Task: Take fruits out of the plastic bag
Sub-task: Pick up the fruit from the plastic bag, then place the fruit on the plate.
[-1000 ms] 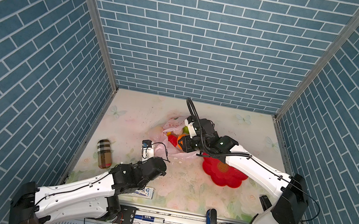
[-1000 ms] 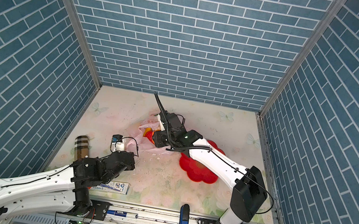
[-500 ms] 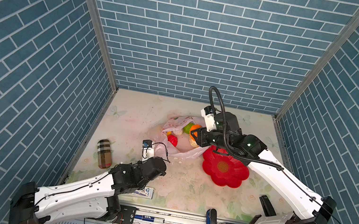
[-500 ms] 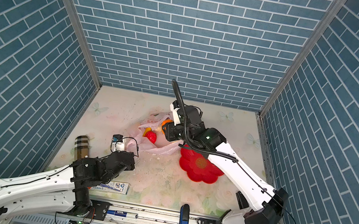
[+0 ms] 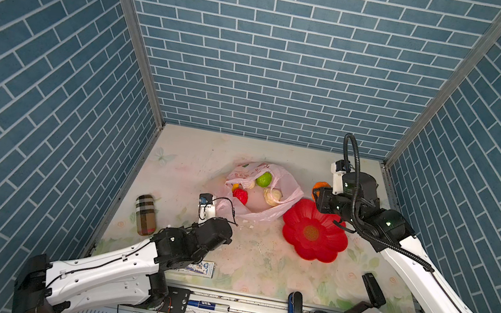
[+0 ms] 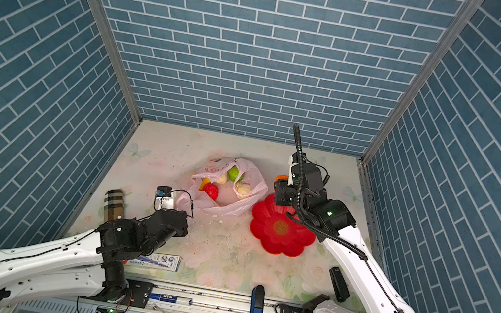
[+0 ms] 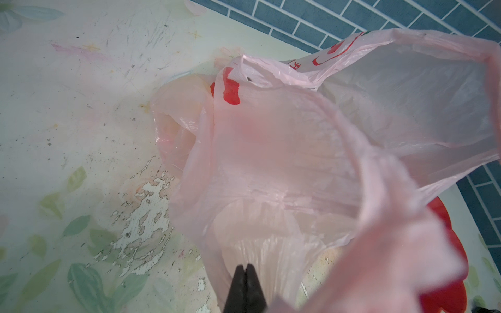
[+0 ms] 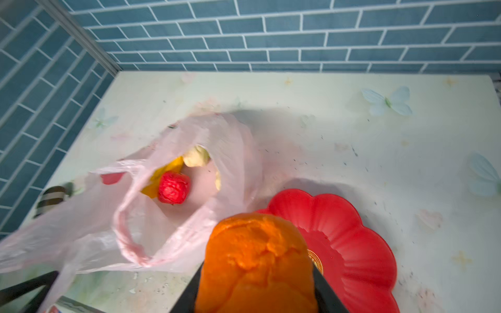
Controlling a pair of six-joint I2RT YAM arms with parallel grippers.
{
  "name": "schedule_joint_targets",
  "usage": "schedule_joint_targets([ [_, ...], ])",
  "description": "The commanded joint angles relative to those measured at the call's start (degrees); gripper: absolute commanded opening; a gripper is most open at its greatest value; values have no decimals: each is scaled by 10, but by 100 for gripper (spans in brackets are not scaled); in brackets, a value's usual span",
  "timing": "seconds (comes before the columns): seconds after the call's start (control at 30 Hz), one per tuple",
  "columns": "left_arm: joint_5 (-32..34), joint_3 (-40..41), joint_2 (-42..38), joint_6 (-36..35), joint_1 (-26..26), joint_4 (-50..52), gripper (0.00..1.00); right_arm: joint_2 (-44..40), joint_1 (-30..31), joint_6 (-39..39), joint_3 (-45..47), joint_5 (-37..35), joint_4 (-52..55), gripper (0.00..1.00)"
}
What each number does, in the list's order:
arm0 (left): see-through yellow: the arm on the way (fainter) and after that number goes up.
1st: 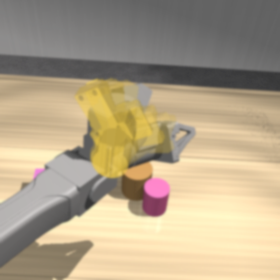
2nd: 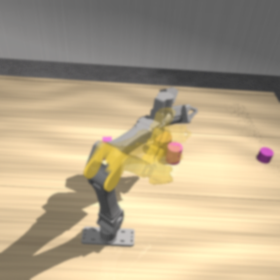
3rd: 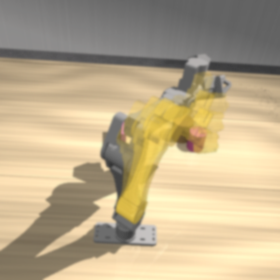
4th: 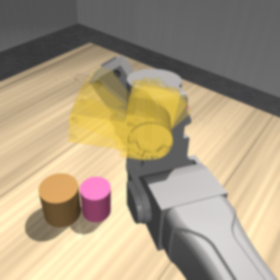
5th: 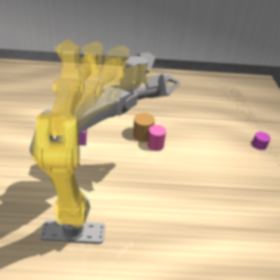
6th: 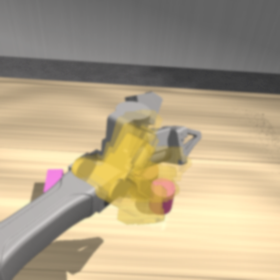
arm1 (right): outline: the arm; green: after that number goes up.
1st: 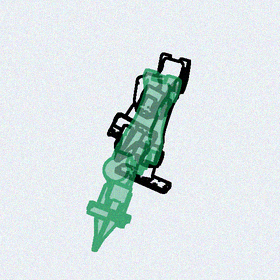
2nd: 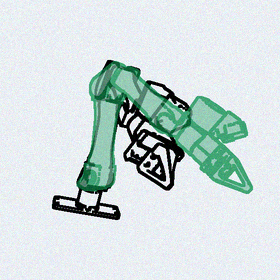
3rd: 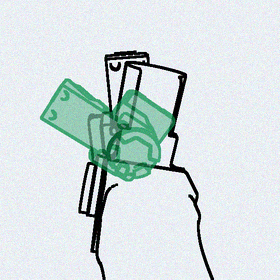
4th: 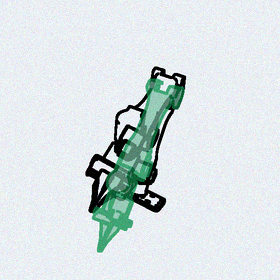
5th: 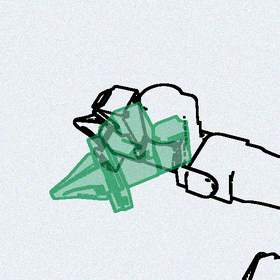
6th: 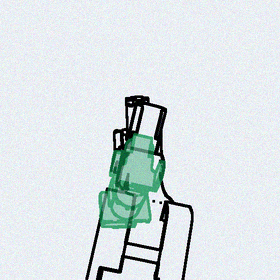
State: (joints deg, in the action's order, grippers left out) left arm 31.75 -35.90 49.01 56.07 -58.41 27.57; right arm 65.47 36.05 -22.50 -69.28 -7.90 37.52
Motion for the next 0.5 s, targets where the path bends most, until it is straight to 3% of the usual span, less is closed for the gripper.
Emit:
schedule_joint_targets([
  [0.0, 14, -18, -7, -9, -1, 26, 3, -12, -17, -26, 58, -13, 2, 20],
  [0.47, 20, -25, -21, -17, 1, 46, 4, 22, -50, -81, 208, 2, -86, 19],
])
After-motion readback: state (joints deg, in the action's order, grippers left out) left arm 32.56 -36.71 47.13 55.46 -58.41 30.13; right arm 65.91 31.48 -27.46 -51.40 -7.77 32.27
